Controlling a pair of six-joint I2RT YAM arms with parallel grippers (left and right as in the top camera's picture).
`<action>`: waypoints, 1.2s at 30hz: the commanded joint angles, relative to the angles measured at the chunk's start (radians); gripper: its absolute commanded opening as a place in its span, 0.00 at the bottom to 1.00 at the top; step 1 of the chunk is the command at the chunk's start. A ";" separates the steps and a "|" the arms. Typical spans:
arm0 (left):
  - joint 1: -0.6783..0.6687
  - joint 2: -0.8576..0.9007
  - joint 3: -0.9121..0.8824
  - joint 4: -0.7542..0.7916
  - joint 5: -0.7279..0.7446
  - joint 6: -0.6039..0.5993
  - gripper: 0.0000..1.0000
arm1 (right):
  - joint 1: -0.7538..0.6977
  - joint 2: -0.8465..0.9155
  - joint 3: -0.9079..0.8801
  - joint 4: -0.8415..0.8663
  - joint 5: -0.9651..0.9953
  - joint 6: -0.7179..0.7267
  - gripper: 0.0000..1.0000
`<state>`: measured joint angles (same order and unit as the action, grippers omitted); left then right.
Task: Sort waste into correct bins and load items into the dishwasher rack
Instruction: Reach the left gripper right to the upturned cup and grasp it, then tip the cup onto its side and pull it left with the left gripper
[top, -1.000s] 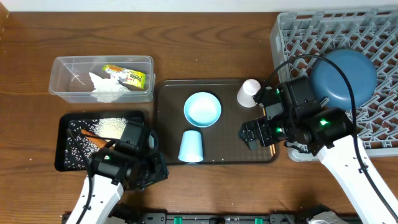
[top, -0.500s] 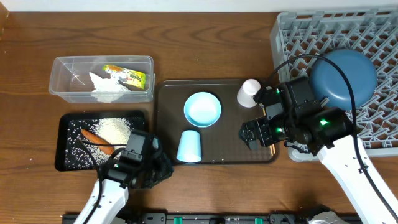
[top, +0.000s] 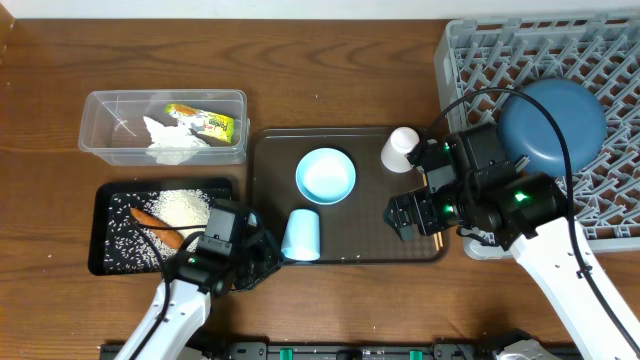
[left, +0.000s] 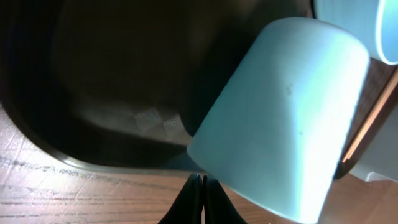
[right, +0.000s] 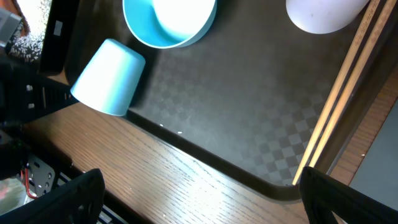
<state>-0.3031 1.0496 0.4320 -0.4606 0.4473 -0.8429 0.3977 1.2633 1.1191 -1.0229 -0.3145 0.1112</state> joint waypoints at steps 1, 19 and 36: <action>-0.002 0.026 -0.006 0.031 0.013 -0.020 0.06 | 0.021 0.005 0.009 0.001 -0.003 0.000 0.99; 0.008 0.033 -0.002 0.153 -0.204 0.092 0.23 | 0.021 0.005 0.009 0.001 -0.003 0.000 0.99; 0.129 -0.036 0.067 0.121 -0.197 0.309 0.44 | 0.021 0.005 0.009 0.001 -0.003 0.000 0.99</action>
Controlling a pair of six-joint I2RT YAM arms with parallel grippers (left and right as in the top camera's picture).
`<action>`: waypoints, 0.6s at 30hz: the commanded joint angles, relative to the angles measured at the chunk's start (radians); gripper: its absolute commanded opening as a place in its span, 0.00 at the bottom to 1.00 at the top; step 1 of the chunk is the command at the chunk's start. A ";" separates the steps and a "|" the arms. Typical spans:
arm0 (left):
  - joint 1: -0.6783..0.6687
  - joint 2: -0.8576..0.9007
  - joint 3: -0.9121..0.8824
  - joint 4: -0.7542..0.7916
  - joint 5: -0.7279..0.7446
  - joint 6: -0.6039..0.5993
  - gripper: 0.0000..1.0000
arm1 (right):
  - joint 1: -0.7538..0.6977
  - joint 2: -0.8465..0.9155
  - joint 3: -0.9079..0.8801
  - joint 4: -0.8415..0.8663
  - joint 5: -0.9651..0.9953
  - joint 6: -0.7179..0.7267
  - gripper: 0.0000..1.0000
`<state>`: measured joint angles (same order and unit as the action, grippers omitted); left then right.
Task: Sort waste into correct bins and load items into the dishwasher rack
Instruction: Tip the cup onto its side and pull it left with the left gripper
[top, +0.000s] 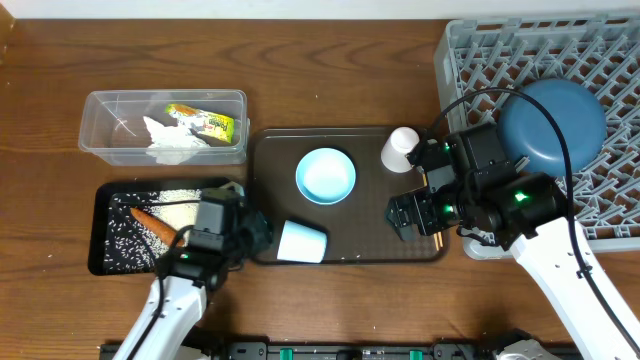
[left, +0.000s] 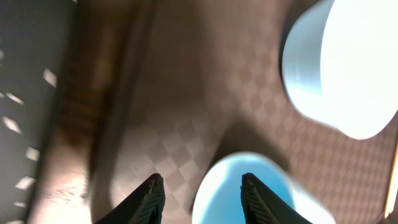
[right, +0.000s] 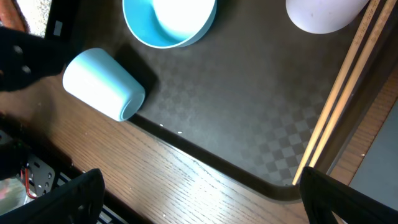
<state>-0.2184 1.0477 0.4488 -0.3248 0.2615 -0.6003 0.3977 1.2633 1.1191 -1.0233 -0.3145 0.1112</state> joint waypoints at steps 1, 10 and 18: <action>0.061 -0.045 0.055 -0.026 -0.003 0.067 0.44 | 0.021 0.005 0.009 0.002 -0.003 0.000 0.99; 0.126 -0.045 0.056 -0.088 0.377 0.319 0.44 | 0.021 0.005 0.009 0.002 -0.003 0.000 0.99; 0.127 0.010 0.056 -0.243 0.495 0.433 0.44 | 0.021 0.005 0.009 0.002 -0.003 0.000 0.99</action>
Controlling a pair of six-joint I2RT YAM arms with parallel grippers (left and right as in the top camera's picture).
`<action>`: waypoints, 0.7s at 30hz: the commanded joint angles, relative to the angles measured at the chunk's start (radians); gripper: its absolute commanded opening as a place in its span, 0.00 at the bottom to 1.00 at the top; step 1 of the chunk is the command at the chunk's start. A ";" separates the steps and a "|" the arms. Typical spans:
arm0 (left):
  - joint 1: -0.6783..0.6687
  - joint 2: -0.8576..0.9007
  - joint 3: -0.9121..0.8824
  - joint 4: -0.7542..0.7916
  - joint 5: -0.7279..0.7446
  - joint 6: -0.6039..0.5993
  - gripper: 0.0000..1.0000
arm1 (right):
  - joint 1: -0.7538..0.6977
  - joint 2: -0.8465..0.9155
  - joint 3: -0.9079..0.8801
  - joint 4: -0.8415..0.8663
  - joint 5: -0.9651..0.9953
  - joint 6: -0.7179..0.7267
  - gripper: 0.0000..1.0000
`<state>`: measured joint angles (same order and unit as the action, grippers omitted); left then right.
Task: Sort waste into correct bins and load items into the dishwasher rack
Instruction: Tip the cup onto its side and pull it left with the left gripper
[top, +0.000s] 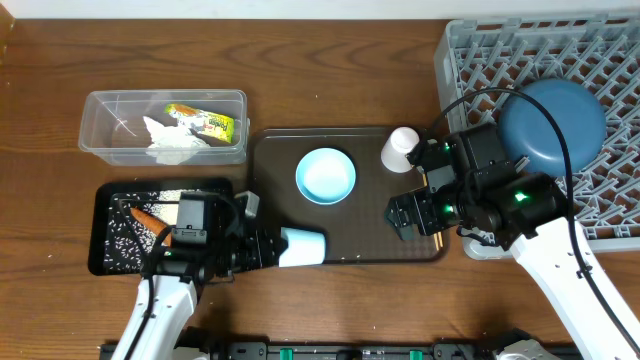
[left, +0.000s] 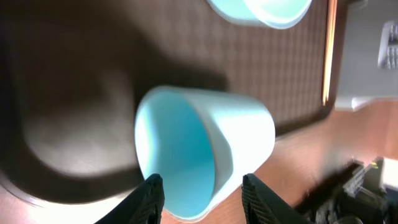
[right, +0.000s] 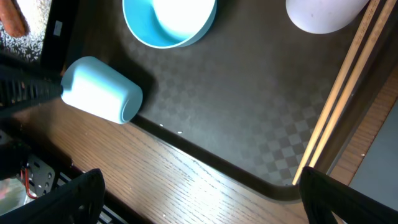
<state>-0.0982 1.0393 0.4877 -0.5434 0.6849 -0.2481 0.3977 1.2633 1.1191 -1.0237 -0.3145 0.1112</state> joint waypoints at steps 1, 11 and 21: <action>0.006 0.023 0.016 -0.031 0.072 0.080 0.44 | 0.021 0.005 0.009 0.002 -0.003 0.000 0.99; 0.005 0.095 -0.002 -0.012 0.094 0.099 0.44 | 0.021 0.005 0.009 0.002 -0.003 0.000 0.99; 0.001 0.157 -0.002 0.097 0.206 0.102 0.44 | 0.021 0.005 0.009 0.002 -0.003 0.000 0.99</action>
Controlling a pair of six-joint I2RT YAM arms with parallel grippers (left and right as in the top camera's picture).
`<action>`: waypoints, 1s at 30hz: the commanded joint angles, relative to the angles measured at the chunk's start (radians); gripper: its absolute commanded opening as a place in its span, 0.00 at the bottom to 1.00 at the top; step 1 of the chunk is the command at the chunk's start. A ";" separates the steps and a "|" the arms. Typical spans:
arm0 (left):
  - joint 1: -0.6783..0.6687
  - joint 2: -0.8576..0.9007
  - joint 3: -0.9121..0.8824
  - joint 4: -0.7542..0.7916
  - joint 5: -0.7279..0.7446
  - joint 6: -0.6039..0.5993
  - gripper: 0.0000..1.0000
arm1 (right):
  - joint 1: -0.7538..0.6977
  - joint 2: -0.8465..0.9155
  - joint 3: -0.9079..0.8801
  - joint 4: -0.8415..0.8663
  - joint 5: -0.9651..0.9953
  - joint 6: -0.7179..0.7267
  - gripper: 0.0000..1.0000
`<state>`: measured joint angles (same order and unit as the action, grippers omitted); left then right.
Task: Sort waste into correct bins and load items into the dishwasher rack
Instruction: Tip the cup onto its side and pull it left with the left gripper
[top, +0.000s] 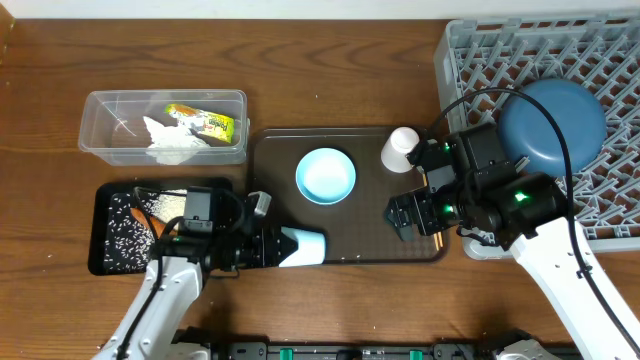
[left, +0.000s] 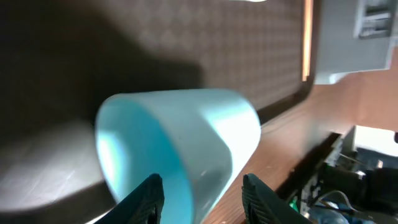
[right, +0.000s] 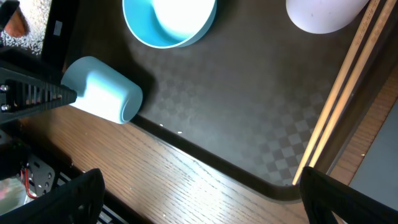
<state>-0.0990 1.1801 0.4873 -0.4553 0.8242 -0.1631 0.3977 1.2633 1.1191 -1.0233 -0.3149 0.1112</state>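
A light blue cup (top: 305, 247) lies on its side at the front left of the dark tray (top: 370, 245), mouth to the left. In the left wrist view the cup's (left: 186, 137) mouth faces me. My left gripper (left: 204, 190) is open across its near wall, one finger before the mouth and one outside. A blue bowl (top: 325, 175) and a white cup (top: 400, 148) sit further back on the tray. My right gripper (right: 205, 205) hangs open and empty above the tray's front right; from there the blue cup (right: 102, 98) shows at the left.
A grey dishwasher rack (top: 470, 60) at the right holds an upturned dark blue bowl (top: 552, 125). Chopsticks (right: 339, 99) lie along the tray's right edge. A clear bin (top: 100, 105) of wrappers stands at back left, with a black tray (top: 100, 255) of rice in front.
My left gripper has closed in on the lying cup from the left, so that its open fingers now stand across the cup's wall. The right arm has not moved.
The blue cup stood on the tray's front left with my left gripper shut beside it. Then the cup lay on its side and the gripper was open. Then the gripper faced the cup's mouth, and now stands across its rim.
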 joint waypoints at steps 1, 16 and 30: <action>0.002 0.019 -0.001 0.008 0.066 0.018 0.44 | 0.021 0.005 0.009 0.002 -0.003 0.000 0.99; 0.002 0.023 -0.006 0.009 0.111 0.018 0.44 | 0.021 0.005 0.009 0.002 -0.003 0.000 0.99; 0.002 0.023 -0.009 0.009 0.106 0.018 0.52 | 0.021 0.005 0.009 0.002 -0.003 0.000 0.99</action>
<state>-0.0990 1.1980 0.4866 -0.4465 0.9176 -0.1570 0.3977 1.2633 1.1191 -1.0233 -0.3145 0.1112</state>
